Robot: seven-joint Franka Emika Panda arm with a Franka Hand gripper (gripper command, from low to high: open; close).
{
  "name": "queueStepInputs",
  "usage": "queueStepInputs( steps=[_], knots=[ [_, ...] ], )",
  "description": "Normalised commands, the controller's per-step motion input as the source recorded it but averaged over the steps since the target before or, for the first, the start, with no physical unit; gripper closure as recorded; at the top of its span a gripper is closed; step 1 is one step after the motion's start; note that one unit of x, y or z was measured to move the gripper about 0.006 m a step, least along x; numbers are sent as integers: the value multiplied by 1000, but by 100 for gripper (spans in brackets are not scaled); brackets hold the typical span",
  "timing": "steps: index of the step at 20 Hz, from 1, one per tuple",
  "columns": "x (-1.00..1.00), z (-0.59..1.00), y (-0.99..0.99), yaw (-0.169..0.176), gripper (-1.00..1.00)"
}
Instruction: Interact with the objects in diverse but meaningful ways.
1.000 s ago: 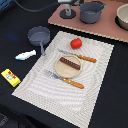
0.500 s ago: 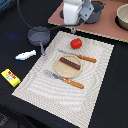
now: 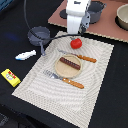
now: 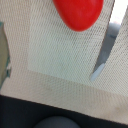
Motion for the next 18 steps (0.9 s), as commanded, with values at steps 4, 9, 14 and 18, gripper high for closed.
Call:
queueStepInputs(
  steps=[4,9,14,18],
  knots=[
    [311,-219,4,62,-100],
    [146,-269,22,10,-100],
    [0,-273,-2,20,-100],
    [129,-154,68,28,-100]
  ],
)
